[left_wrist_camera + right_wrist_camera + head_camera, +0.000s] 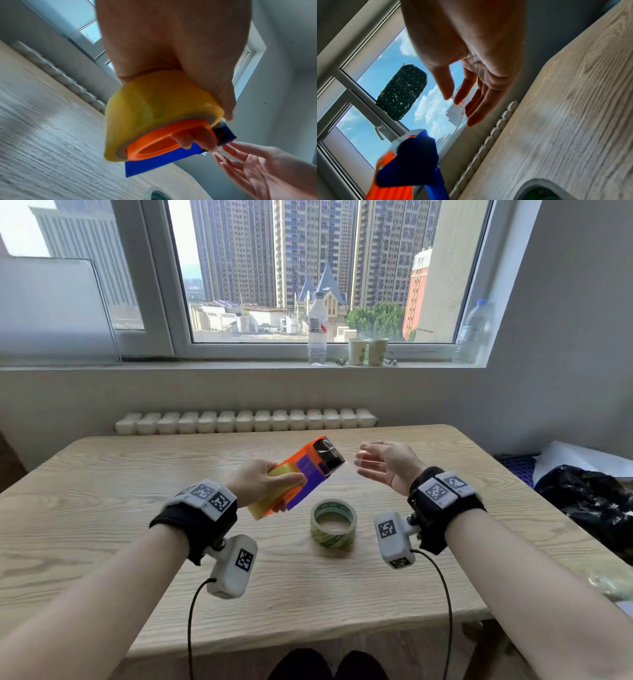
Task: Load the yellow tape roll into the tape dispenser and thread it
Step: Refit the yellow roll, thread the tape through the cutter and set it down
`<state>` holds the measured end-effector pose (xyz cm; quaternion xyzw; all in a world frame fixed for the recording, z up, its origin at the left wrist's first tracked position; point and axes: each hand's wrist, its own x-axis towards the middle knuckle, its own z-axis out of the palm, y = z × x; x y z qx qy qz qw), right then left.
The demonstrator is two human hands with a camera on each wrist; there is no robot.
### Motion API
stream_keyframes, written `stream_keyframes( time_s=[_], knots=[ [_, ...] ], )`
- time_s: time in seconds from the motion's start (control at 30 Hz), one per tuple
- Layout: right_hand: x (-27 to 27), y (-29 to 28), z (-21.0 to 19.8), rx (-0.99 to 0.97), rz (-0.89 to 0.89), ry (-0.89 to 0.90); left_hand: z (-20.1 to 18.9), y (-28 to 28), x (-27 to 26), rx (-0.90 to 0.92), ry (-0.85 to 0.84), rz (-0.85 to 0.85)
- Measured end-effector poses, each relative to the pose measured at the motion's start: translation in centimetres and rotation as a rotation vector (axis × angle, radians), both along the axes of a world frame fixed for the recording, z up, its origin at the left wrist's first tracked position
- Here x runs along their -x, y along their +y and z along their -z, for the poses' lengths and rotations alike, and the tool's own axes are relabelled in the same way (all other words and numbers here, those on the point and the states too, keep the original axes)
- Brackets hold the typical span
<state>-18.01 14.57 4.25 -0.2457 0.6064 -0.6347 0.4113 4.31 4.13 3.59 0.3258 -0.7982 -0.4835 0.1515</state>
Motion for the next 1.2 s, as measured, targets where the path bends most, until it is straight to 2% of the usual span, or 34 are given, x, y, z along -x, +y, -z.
stream_keyframes(
  time_s=[0.17,0.43,0.67,0.93,1.2],
  knots=[
    [-0.5,-0.6,0.0,0.004,-0.025,0.010,0.7,-1.7,0.4,0.048,-0.036,-0.080],
    [-0.5,-2.3,1.6,-0.037,-0.082,0.145,3.9,-3.4,1.9,0.356,-0.355,-0.190],
    [0.1,-3.3,3.7,-0.068,-0.143,0.219,6.2,-4.4,3.1,0.538,-0.564,-0.134],
    [0.6,-4.3,6.4,-0.166,-0.159,0.392,7.0,-4.8,4.5,0.584,-0.576,-0.141],
    [1.2,-4.9,7.4,-0.247,-0.185,0.377,7.8,-5.4,5.7,0.611,-0.649,-0.178]
  ],
)
